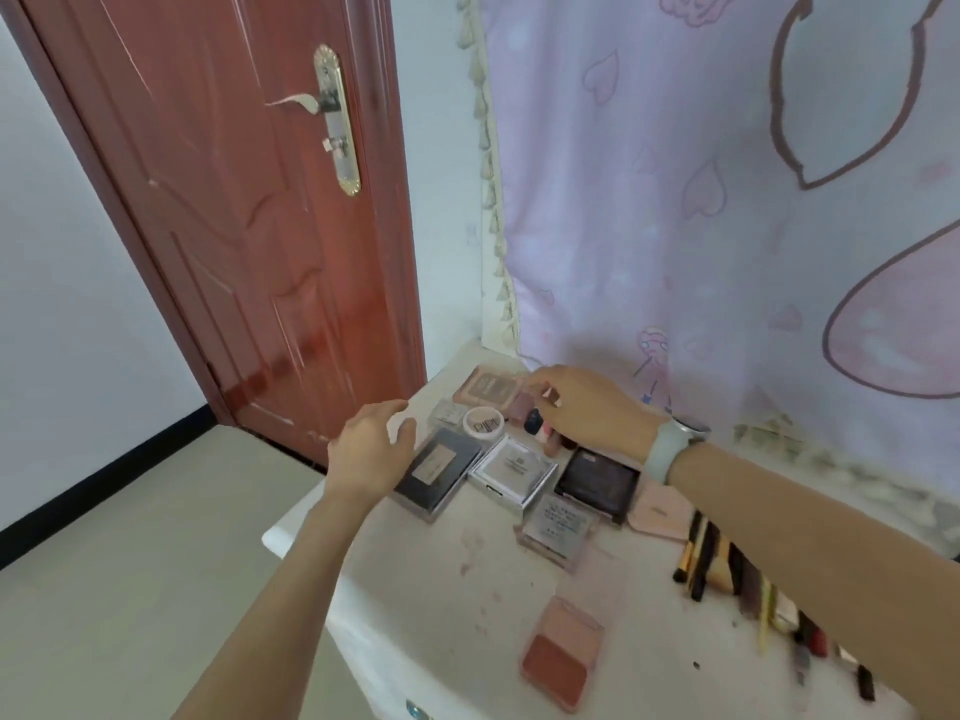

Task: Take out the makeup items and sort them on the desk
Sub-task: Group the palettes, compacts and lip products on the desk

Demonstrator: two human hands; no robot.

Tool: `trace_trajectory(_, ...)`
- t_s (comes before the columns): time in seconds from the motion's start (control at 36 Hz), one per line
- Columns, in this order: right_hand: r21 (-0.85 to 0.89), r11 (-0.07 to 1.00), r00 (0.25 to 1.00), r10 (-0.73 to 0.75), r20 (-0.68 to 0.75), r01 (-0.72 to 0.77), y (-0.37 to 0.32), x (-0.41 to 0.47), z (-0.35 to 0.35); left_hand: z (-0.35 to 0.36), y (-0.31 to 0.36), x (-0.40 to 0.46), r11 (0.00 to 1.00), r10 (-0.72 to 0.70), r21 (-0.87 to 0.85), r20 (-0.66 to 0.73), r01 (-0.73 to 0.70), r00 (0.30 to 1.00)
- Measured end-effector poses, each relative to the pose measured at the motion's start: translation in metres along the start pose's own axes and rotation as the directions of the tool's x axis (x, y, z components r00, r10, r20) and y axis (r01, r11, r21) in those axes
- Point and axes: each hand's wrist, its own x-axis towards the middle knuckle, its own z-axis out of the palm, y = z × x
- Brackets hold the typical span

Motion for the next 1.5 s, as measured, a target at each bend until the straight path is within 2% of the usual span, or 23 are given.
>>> trace_trajectory(0.17,-0.104,0.995,0.996,0.014,0.092,-0.004,0.007,0.071,0.021,0.015,-0.035,0.038,0.981,-0.192,0.046,0.11,0.188,0.975)
trace_trajectory(0.31,-0.113,0.994,0.982,0.019,0.19,0.003,0.0,0.106,0.032,0.025,-0.04,0.032,0.98,-0.156,0.137,0.068,0.146,0.985)
trace_trajectory(0.42,-0.161,0.987,0.931,0.075,0.358,-0.018,-0.009,0.126,0.035,0.028,-0.04,0.034,0.977,-0.135,0.17,0.031,0.128,0.99)
trace_trajectory(0.5,-0.165,0.986,0.904,0.101,0.415,-0.035,-0.009,0.131,0.038,0.028,-0.039,0.034,0.973,-0.153,0.177,0.028,0.146,0.988)
trace_trajectory(0.61,-0.164,0.985,0.925,0.107,0.364,-0.049,-0.007,0.137,0.041,0.028,-0.039,0.036,0.971,-0.163,0.183,0.029,0.155,0.986)
trace_trajectory(0.72,-0.09,0.99,0.934,0.132,0.333,-0.108,-0.003,0.14,0.039,0.029,-0.038,0.036,0.97,-0.163,0.185,0.027,0.156,0.986)
trace_trajectory(0.92,0.015,0.999,0.993,0.041,0.11,-0.043,-0.007,0.132,0.025,0.029,-0.038,0.036,0.972,-0.143,0.189,0.009,0.139,0.99)
trace_trajectory(1.03,0.059,0.998,1.0,-0.018,-0.019,0.019,-0.01,0.122,0.016,0.03,-0.038,0.035,0.968,-0.131,0.219,0.007,0.126,0.991)
trace_trajectory(1.08,0.151,0.988,0.996,-0.023,-0.092,0.036,-0.013,0.115,0.009,0.029,-0.037,0.035,0.966,-0.119,0.231,0.008,0.114,0.993)
trace_trajectory(1.17,0.438,0.898,0.983,0.047,-0.18,0.037,-0.017,0.104,-0.004,0.03,-0.04,0.036,0.971,-0.132,0.203,0.015,0.126,0.991)
trace_trajectory(1.25,0.613,0.789,0.961,0.139,-0.239,0.039,-0.023,0.086,-0.022,0.028,-0.043,0.038,0.977,-0.211,0.044,0.016,0.21,0.977)
trace_trajectory(1.31,0.678,0.735,0.958,0.17,-0.23,0.032,-0.027,0.073,-0.031,0.019,-0.031,0.038,0.966,-0.234,-0.122,-0.054,0.227,0.971)
trace_trajectory(1.36,0.736,0.677,0.962,0.199,-0.188,0.004,-0.029,0.062,-0.036,0.006,-0.008,0.032,0.94,-0.186,-0.311,-0.134,0.137,0.973)
trace_trajectory(1.42,0.771,0.635,0.968,0.221,-0.119,-0.05,-0.033,0.055,-0.038,-0.009,0.021,0.02,0.896,-0.002,-0.439,-0.156,-0.068,0.988)
trace_trajectory(1.44,0.78,0.621,0.97,0.226,-0.089,-0.073,-0.036,0.051,-0.039,-0.016,0.035,0.012,0.884,0.132,-0.431,-0.14,-0.181,0.981)
trace_trajectory(1.5,0.814,0.574,0.973,0.225,-0.049,-0.092,-0.043,0.045,-0.039,-0.022,0.055,0.001,0.884,0.362,-0.295,-0.06,-0.363,0.93)
